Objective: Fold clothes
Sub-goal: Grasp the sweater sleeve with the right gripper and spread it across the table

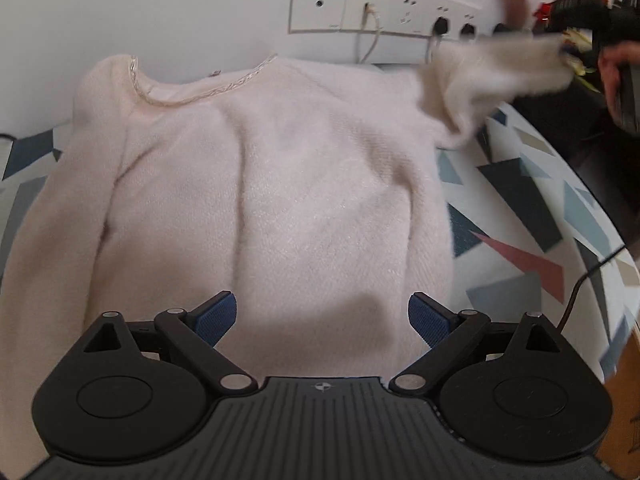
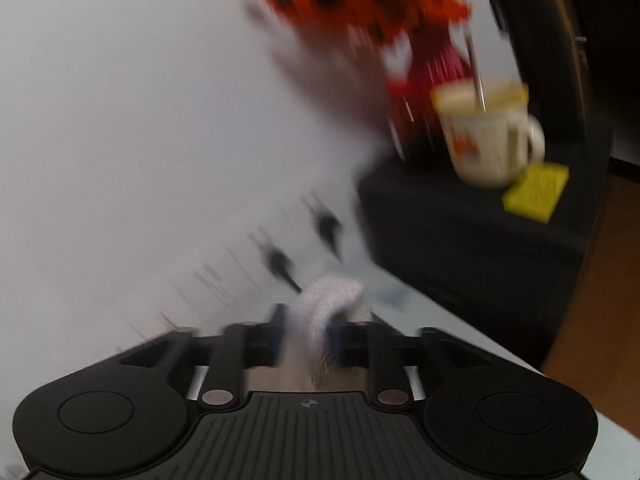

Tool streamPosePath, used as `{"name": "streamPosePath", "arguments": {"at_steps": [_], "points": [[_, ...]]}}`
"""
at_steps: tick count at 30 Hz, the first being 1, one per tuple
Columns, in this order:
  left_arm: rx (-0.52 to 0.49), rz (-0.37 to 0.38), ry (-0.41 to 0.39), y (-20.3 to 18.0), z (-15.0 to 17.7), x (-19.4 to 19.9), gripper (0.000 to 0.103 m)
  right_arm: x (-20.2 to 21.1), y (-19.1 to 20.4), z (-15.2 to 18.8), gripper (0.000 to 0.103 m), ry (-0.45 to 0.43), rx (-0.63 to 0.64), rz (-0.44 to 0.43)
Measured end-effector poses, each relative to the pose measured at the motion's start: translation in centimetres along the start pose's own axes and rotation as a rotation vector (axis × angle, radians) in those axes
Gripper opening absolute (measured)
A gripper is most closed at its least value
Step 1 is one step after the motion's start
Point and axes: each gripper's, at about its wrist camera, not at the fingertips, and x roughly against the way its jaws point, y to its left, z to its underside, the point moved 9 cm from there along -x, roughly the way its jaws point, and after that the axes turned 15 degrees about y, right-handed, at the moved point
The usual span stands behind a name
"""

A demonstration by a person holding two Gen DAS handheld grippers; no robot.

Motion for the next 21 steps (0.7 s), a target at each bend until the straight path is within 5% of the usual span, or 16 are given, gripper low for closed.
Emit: {"name": "streamPosePath", "arguments": {"at_steps": [3, 10, 15, 21], "points": [[0.028, -0.024, 0.006, 0.0, 0.3, -0.4, 0.095, -2.3, -1.2, 3.1, 0.058, 0.067, 0.014, 0.020], [0.045, -0.032, 0.063, 1.6, 2.9, -0.1, 0.095, -0.5, 1.5, 14.8, 0.058, 0.217, 0.215, -0.070], [0.039, -0.052, 0.024, 3.5, 6.7, 1.7, 0.095, 3.1, 5.4, 24.3, 0.069, 0.270, 0.416, -0.150], [0.077, -0.028, -0.002, 7.0, 12.8, 4.3, 0.095, 6.1, 10.5, 33.9, 0.070, 0.320, 0.708, -0.113]]}}
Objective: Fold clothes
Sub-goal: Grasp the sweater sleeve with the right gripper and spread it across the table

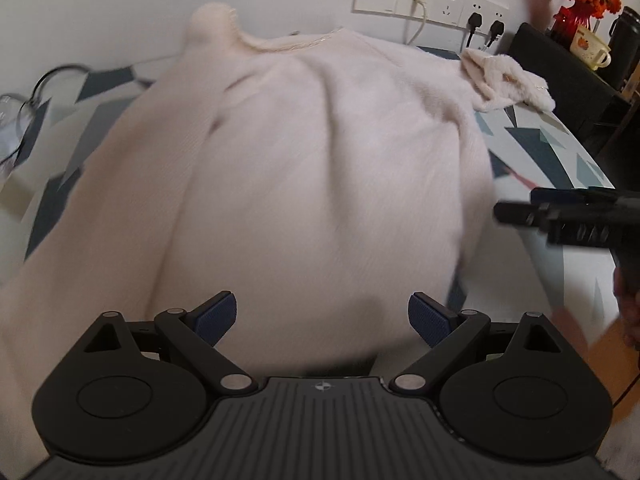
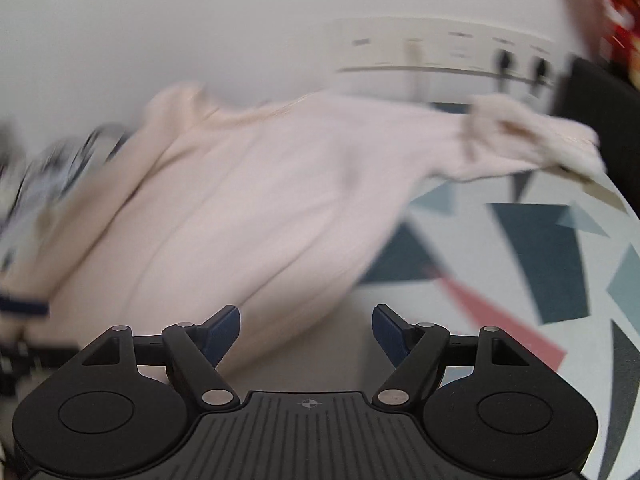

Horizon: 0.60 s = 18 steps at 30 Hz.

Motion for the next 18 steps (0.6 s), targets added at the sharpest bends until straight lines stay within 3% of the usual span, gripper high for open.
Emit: {"name": "streamPosePath", "arguments": {"at_steps": [4, 9, 10, 11, 12, 15, 18], "points": [[-0.028, -0.058, 0.001, 2.2, 3.5, 0.3, 0.095, -0.8, 4.1, 1.4, 0.070, -0.004, 0.069, 0.044], [-0.039, -0.091, 0.027, 4.1, 5.8, -0.8, 0.095, -3.2, 5.5, 1.8, 0.065, -0.018, 0.091, 0.137], [-0.044, -0.106, 0.036, 4.6, 6.0, -1.2, 0.095, -3.5, 5.7, 1.8, 0.056, -0.027, 0.096, 0.154], [-0.047, -0.113, 0.043, 5.0, 6.1, -1.6, 0.100, -3.3, 5.8, 1.6, 0.036, -0.040, 0.085, 0.158], [-0.030, -0.110, 0.041, 5.6, 6.0, -1.7, 0.099, -3.2, 5.8, 1.5, 0.029, -0.052, 0.065, 0.159], [0.052, -0.111, 0.049, 7.7, 5.8, -1.3, 0.098, -1.9, 4.1, 1.1, 0.019, -0.096, -0.089, 0.142], [0.080, -0.160, 0.066, 10.3, 5.8, -0.7, 0.095, 0.9, 1.4, 0.6, 0.011, -0.186, -0.215, 0.191]]}}
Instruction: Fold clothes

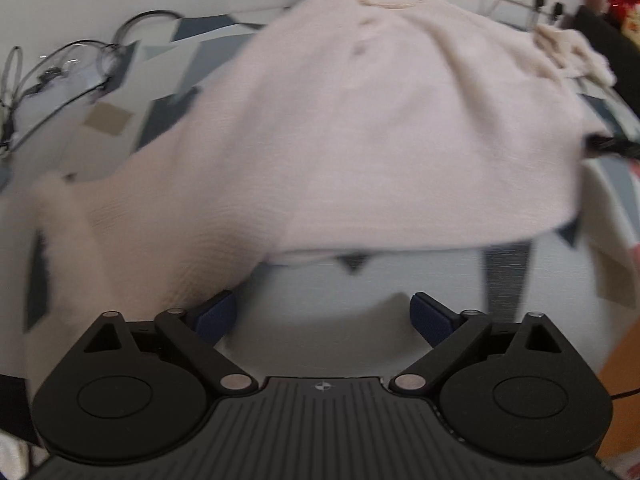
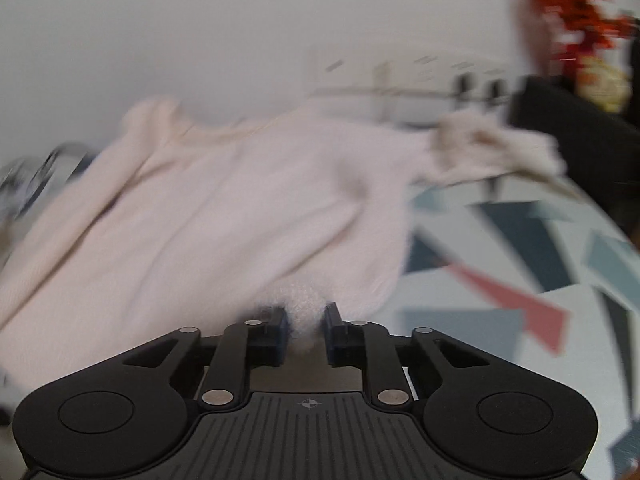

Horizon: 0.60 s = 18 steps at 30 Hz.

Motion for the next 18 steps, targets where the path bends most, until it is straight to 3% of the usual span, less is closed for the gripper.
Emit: {"name": "streamPosePath", "arguments": {"at_steps": [5, 7, 8, 11, 12, 14, 18], "points": [[0.053, -0.186, -0.050, 4.7, -1.7, 1.2, 0.094, 3.6, -8.3, -1.6, 0.008, -0.115, -0.339, 0.113], [0.086, -0.220, -0.080, 6.0, -2.9, 1.3, 0.094, 4.1, -10.8, -1.1, 0.008, -0.119, -0.416, 0.144], [0.099, -0.219, -0.087, 6.6, -3.4, 1.2, 0.094, 4.1, -11.7, -0.7, 0.008, -0.114, -0.441, 0.155], [0.065, -0.116, -0.069, 5.9, -3.5, 0.8, 0.094, 3.8, -12.9, 0.7, 0.010, -0.078, -0.472, 0.168], [0.044, -0.088, -0.070, 5.4, -3.4, 0.8, 0.094, 3.6, -12.7, 1.2, 0.013, -0.064, -0.472, 0.167], [-0.025, -0.066, -0.091, 4.2, -2.4, 1.3, 0.095, 3.2, -12.3, 2.1, 0.030, -0.038, -0.471, 0.167], [-0.161, -0.026, -0.125, 1.5, -0.5, 1.9, 0.096, 2.2, -10.9, 3.8, 0.034, 0.011, -0.422, 0.151]]}}
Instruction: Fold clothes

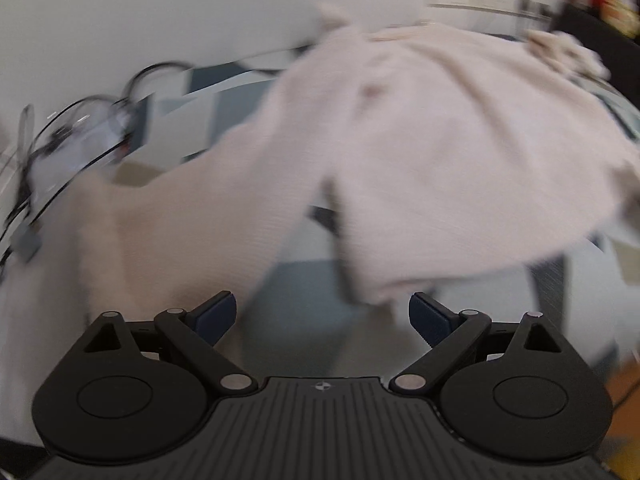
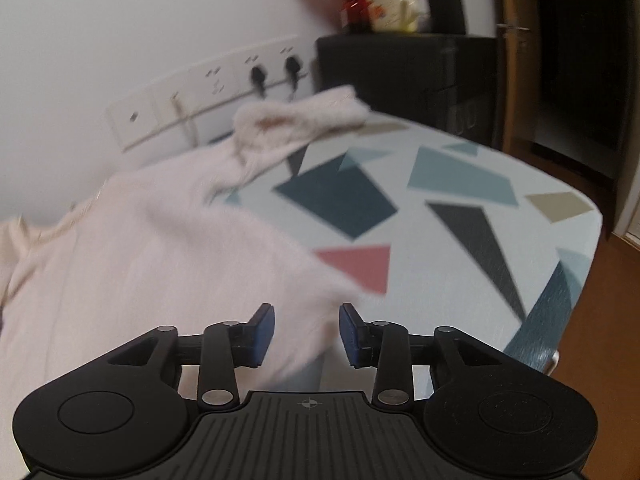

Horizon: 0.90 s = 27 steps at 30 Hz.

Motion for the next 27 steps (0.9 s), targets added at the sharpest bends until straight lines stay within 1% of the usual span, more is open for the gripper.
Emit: {"name": "streamPosePath", "arguments": {"at_steps": [2, 3, 5, 8, 10, 11, 14, 16, 18, 20, 22, 25, 27], "points": [[-0.045, 0.009, -0.017, -1.1, 0.5, 0.1, 0.098, -0.3, 0.4, 1.0, 0.038, 0.021, 0.040, 0.017], [-0.060, 0.001, -0.022, -1.5, 0.6, 0.0, 0.098, -0.4, 0.5, 1.4, 0.040, 0.030, 0.064, 0.025], [-0.072, -0.030, -0.017, -1.9, 0.6, -0.9, 0.098, -0.4, 1.1, 2.1, 0.050, 0.040, 0.127, 0.045], [-0.025, -0.038, -0.012, -1.6, -0.1, -2.1, 0.098, -0.5, 2.6, 2.9, 0.059, 0.044, 0.241, 0.067], [0.005, -0.024, -0.036, -1.2, -0.7, -2.6, 0.098, -0.6, 3.6, 3.1, 0.061, 0.036, 0.319, 0.091], [0.015, -0.022, -0.048, -1.1, -1.1, -2.7, 0.098, -0.5, 3.9, 3.2, 0.064, 0.029, 0.341, 0.100], [0.045, -0.018, -0.047, -0.9, -2.5, -3.1, 0.098, -0.2, 5.0, 3.6, 0.067, 0.023, 0.386, 0.098], [0.068, -0.005, -0.076, -0.8, -3.6, -2.5, 0.098, 0.4, 6.0, 4.4, 0.071, 0.009, 0.434, 0.074], [0.087, 0.014, -0.097, -0.7, -4.6, -1.9, 0.098, 1.2, 7.4, 5.6, 0.073, -0.006, 0.513, 0.040], [0.104, 0.039, -0.104, -0.6, -5.1, -1.7, 0.098, 1.8, 9.2, 7.0, 0.083, -0.012, 0.603, 0.002], [0.122, 0.059, -0.103, -0.5, -5.5, -1.8, 0.098, 2.0, 11.1, 8.5, 0.084, 0.010, 0.668, -0.053], [0.160, 0.062, -0.083, -0.1, -5.9, -2.3, 0.098, 2.2, 13.8, 10.1, 0.088, -0.006, 0.765, -0.113], [0.186, 0.063, -0.073, 0.3, -6.2, -2.6, 0.098, 2.3, 15.2, 10.1, 0.088, -0.046, 0.808, -0.109]]}}
